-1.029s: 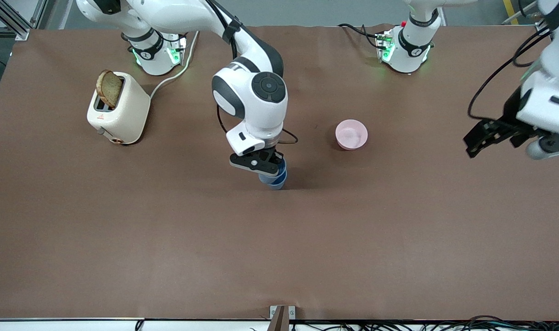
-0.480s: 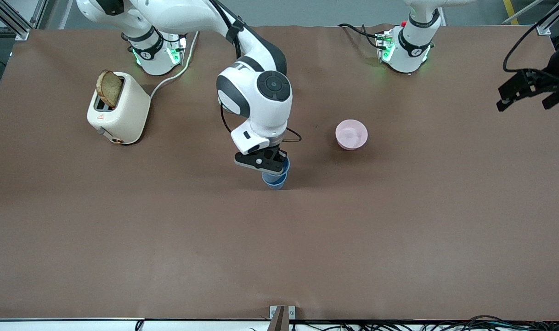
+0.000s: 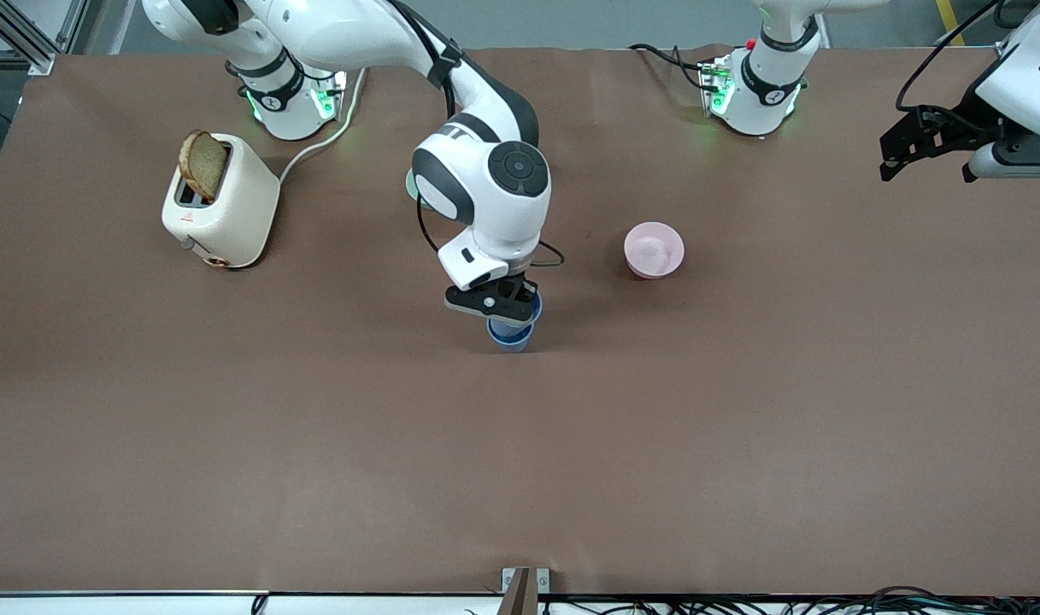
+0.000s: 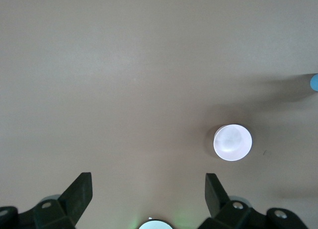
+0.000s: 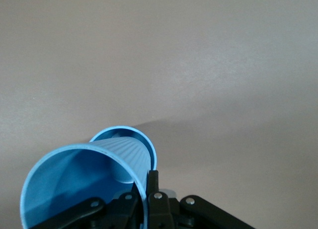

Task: Stack blue cups with both arms

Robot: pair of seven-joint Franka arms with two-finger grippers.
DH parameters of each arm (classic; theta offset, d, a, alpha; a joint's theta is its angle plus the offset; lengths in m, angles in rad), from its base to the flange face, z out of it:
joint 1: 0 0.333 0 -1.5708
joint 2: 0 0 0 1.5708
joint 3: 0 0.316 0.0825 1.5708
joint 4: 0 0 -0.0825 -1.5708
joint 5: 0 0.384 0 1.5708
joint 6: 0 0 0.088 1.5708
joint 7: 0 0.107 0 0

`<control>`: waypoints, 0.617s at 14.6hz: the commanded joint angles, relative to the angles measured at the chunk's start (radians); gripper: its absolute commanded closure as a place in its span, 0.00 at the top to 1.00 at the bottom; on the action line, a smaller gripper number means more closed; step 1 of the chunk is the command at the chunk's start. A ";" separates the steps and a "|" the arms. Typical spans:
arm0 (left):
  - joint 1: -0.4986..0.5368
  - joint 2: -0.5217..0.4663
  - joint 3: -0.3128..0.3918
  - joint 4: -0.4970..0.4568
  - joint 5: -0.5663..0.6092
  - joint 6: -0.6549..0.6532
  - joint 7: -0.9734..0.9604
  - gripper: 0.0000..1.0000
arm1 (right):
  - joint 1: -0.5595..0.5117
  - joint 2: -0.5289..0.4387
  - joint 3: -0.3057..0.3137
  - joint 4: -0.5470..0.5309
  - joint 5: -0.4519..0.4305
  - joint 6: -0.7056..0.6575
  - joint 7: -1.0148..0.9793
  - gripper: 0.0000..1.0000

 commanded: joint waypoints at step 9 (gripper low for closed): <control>0.011 0.017 0.002 0.023 -0.010 0.010 0.003 1.00 | 0.016 0.022 0.000 0.004 -0.061 0.019 0.042 0.02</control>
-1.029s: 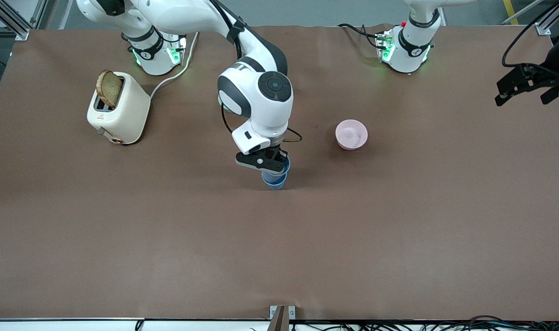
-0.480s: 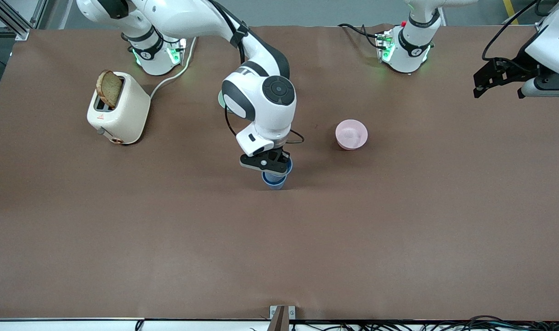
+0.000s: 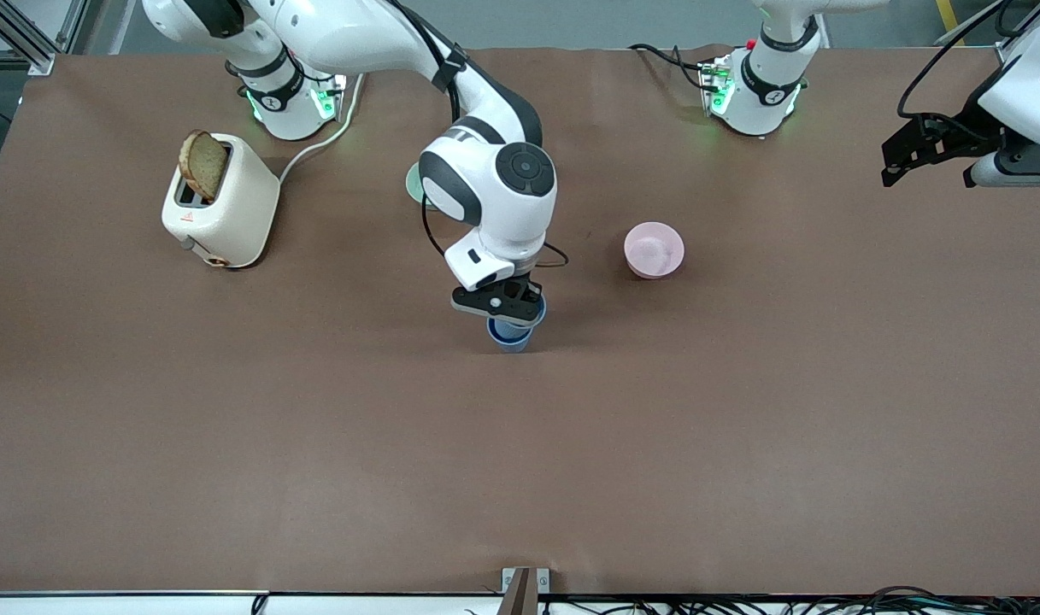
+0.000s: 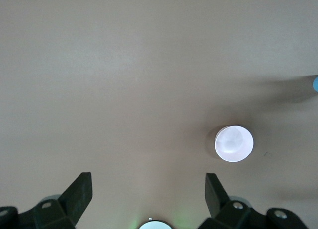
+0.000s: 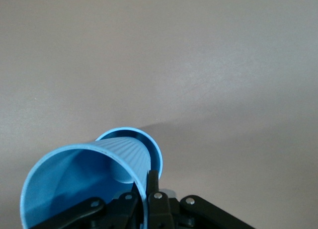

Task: Stack blue cups with both arms
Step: 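Open the right gripper and lift it off the stacked cups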

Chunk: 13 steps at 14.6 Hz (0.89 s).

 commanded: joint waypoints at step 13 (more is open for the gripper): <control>0.007 0.008 0.002 0.025 -0.010 0.004 0.011 1.00 | 0.007 0.017 0.000 0.005 -0.038 0.000 0.029 0.38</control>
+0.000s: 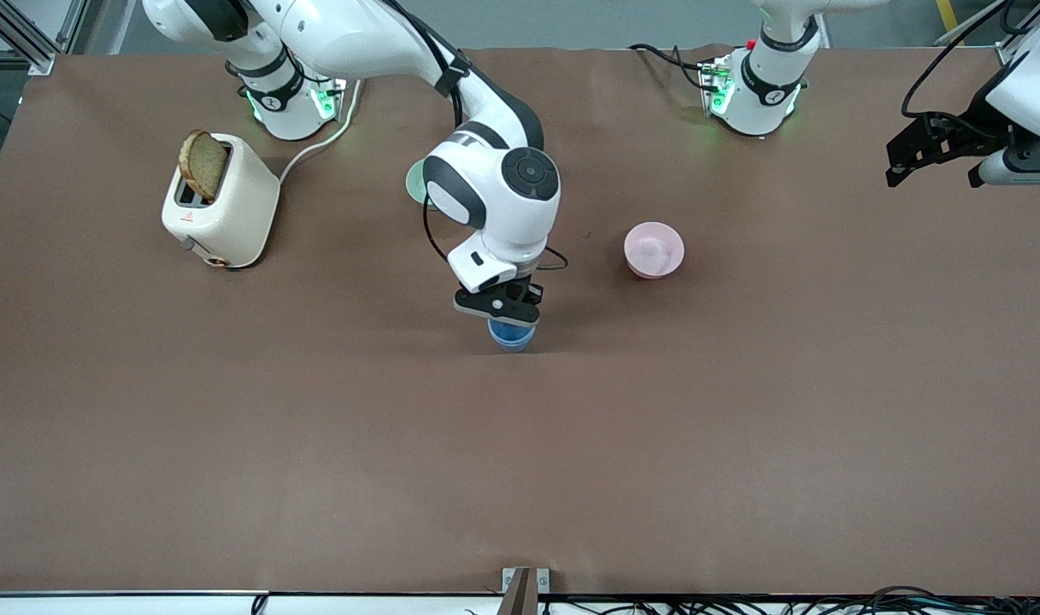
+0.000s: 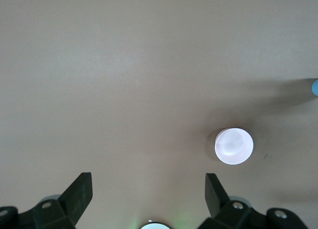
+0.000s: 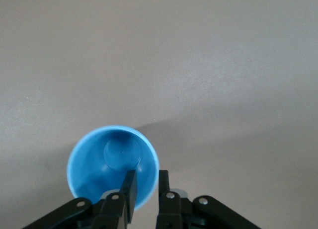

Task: Stack blue cups with both arms
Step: 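Open the right gripper and lift it off the stacked cups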

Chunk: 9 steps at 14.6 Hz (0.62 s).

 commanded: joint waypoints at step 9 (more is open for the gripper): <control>0.004 0.008 0.002 0.019 -0.010 0.001 0.013 1.00 | -0.224 -0.285 -0.006 0.007 -0.016 -0.105 -0.007 1.00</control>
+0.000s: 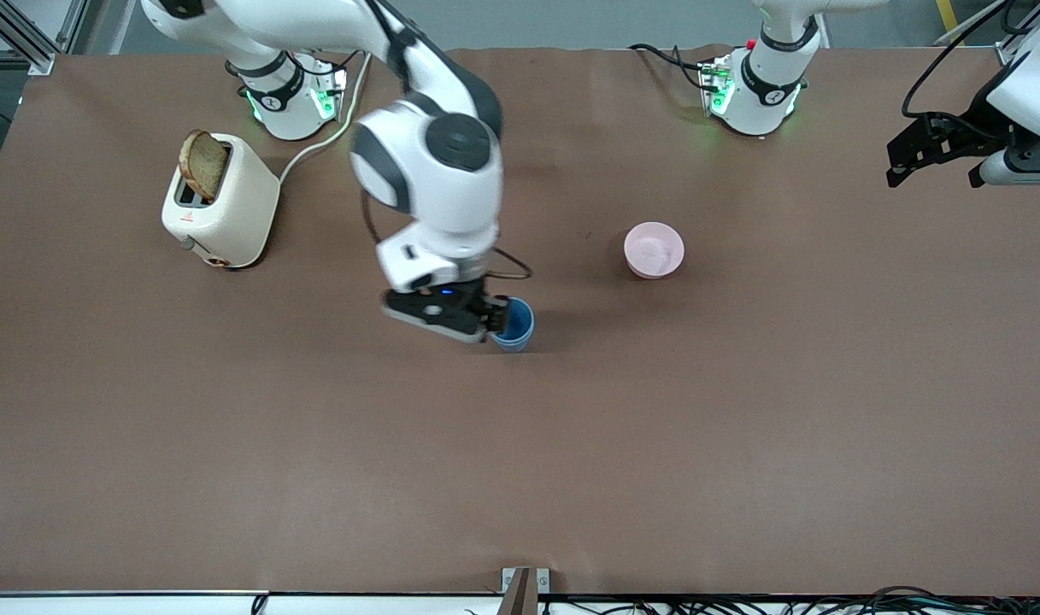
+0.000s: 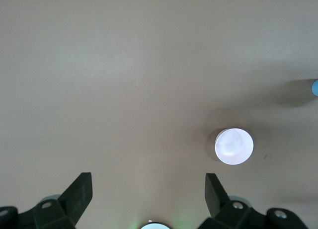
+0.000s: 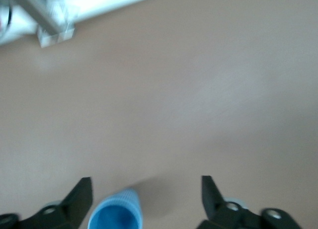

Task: Stack blue cups with both arms

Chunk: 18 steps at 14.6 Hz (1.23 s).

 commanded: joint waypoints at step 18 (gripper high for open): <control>0.013 0.008 0.009 0.032 0.001 -0.001 0.022 1.00 | -0.665 -0.533 -0.059 -0.219 0.306 -0.462 -0.961 1.00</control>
